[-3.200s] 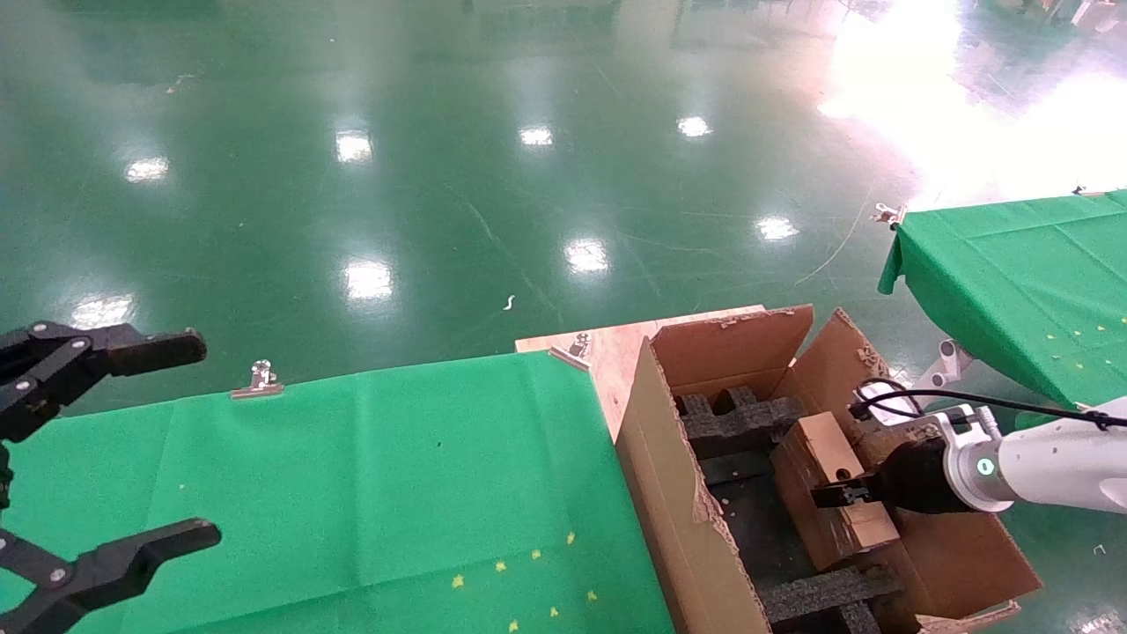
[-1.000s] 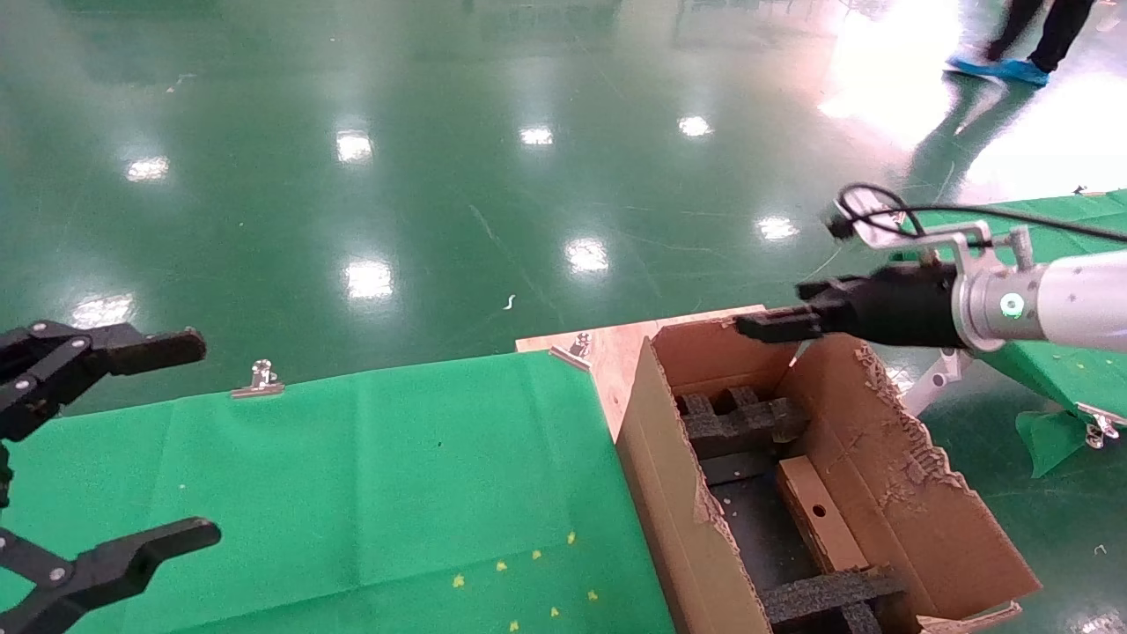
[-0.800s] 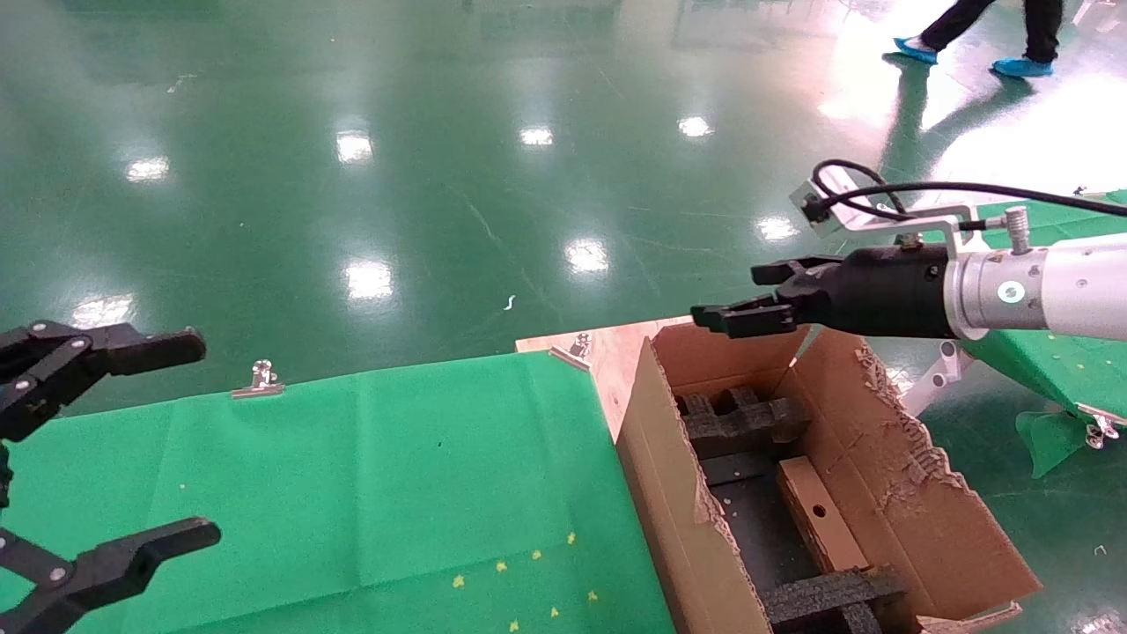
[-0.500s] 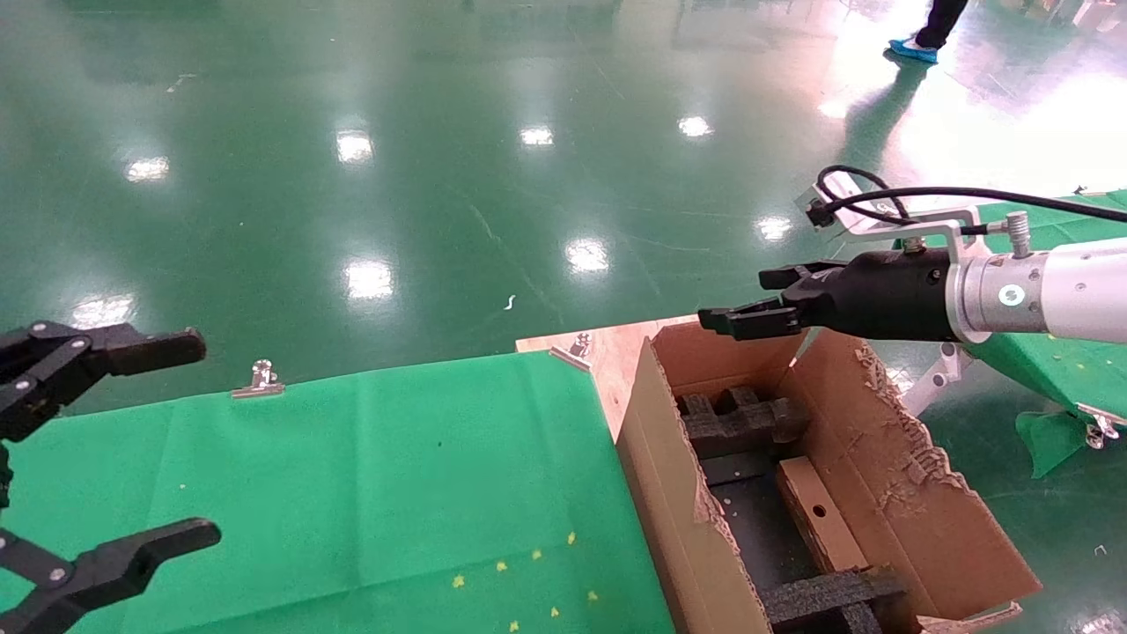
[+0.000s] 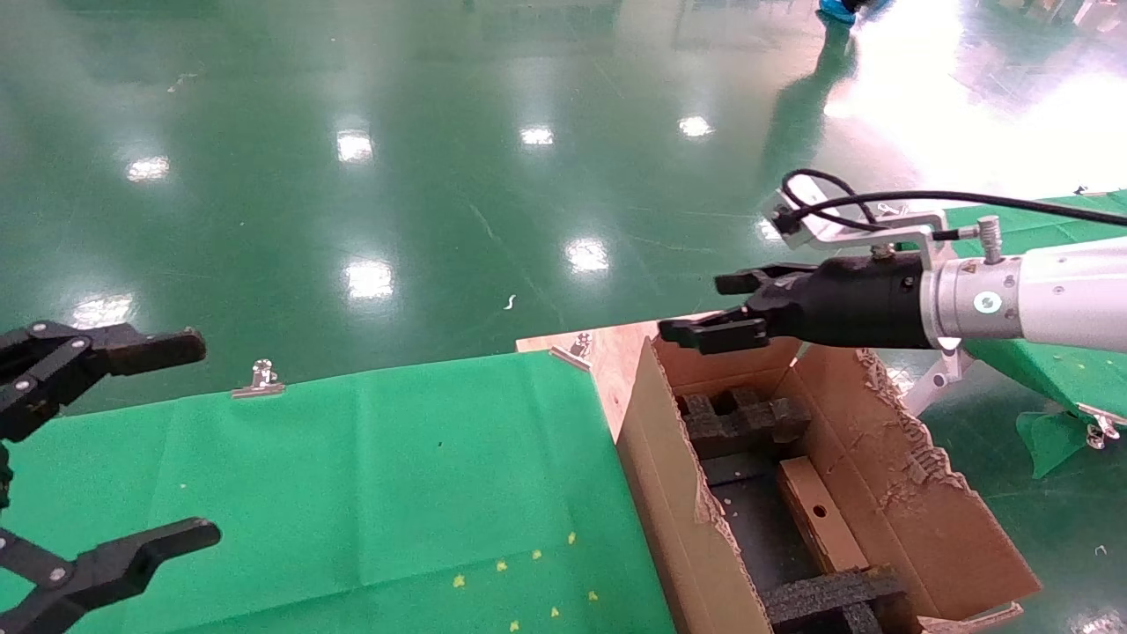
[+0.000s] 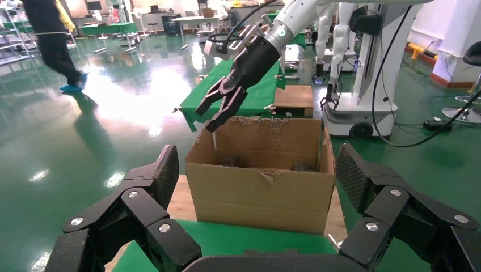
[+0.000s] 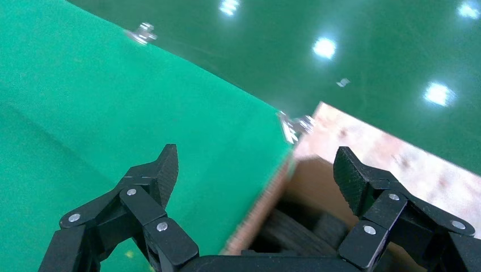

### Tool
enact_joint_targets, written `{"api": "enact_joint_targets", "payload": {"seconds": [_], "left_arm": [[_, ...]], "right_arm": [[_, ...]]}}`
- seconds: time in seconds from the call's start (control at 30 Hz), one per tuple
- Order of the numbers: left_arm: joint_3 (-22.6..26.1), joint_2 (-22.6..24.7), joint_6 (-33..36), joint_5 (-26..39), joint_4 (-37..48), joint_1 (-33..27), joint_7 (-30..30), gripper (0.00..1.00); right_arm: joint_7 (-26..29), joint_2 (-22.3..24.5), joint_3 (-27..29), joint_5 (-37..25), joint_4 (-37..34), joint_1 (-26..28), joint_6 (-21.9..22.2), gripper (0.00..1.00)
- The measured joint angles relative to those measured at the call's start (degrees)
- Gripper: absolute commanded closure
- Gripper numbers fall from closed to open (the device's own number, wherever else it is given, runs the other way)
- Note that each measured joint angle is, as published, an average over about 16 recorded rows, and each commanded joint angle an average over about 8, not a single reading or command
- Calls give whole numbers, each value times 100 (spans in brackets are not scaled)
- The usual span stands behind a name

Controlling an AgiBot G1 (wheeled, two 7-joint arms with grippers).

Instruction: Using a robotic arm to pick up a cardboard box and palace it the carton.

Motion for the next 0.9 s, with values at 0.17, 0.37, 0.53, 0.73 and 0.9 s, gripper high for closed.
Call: {"api": "enact_joint_targets", "payload": {"seconds": [0.17, 0.37, 0.53, 0.73, 0.9], "left_arm": [[0, 0, 0, 0, 0, 0, 0, 0], [0, 0, 0, 0, 0, 0, 0, 0], [1, 0, 0, 0, 0, 0, 0, 0], [1, 0, 0, 0, 0, 0, 0, 0], [1, 0, 0, -1, 0, 0, 0, 0]], "right_arm": [[-280, -92, 528, 165, 107, -339, -313, 0], [-614, -201, 1157, 361, 235, -744, -687, 0], [-895, -293, 1687, 527, 342, -1086, -1001, 0], [-1232, -403, 2324, 726, 472, -1495, -1379, 0], [-1513, -495, 2852, 891, 579, -1835, -1692, 0]]}}
